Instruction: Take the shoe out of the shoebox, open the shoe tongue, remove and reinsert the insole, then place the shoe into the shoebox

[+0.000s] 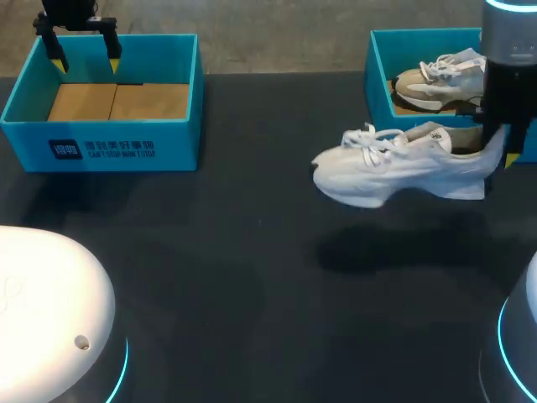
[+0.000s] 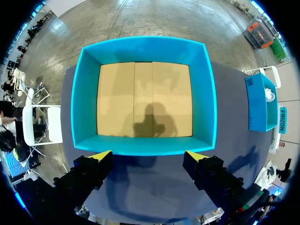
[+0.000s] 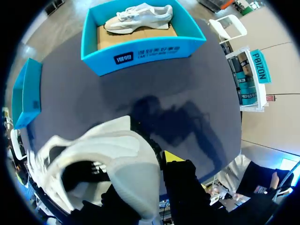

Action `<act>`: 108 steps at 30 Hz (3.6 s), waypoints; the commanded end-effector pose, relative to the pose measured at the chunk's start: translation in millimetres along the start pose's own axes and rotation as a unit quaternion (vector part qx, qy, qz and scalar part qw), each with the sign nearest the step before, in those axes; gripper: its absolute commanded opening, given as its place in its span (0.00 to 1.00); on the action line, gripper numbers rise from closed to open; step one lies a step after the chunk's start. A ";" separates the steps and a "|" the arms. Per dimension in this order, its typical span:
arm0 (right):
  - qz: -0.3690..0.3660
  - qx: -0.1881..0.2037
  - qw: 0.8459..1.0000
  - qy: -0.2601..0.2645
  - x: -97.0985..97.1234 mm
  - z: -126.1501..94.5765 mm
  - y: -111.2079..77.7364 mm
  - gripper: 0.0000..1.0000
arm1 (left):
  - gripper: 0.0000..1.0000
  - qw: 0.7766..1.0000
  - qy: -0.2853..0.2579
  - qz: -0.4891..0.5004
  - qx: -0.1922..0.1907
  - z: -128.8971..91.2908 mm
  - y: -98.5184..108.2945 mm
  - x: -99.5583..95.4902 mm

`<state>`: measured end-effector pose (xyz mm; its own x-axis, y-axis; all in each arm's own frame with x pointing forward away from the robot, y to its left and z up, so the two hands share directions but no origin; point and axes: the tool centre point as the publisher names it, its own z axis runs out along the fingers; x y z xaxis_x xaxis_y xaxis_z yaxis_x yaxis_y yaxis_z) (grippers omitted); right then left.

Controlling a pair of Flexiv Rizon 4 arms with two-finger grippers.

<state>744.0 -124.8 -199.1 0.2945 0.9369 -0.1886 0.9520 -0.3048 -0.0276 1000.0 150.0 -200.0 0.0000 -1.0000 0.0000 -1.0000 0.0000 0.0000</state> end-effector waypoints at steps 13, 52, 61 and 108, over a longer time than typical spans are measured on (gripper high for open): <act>-0.002 -0.009 1.000 0.022 31.3 19.5 -22.1 0.00 | 1.00 1.000 0.000 0.000 0.000 0.0 0.1 0.1; -0.043 0.028 0.998 0.048 147.5 114.1 -117.4 0.00 | 1.00 1.000 0.000 0.000 0.000 0.0 0.1 0.1; -0.053 0.028 0.997 0.051 165.6 136.3 -125.8 0.00 | 1.00 1.000 0.000 0.000 0.000 0.0 0.1 0.1; -0.015 0.021 0.999 0.023 180.0 152.0 -126.5 0.85 | 1.00 1.000 0.000 0.000 0.000 0.0 0.1 0.1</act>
<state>664.6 56.7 -381.6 0.2709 0.9514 -0.1466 0.9561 -0.2837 -0.0740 1000.0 149.9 -200.0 -0.0001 -1.0000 -0.0001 -1.0000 0.0001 0.0000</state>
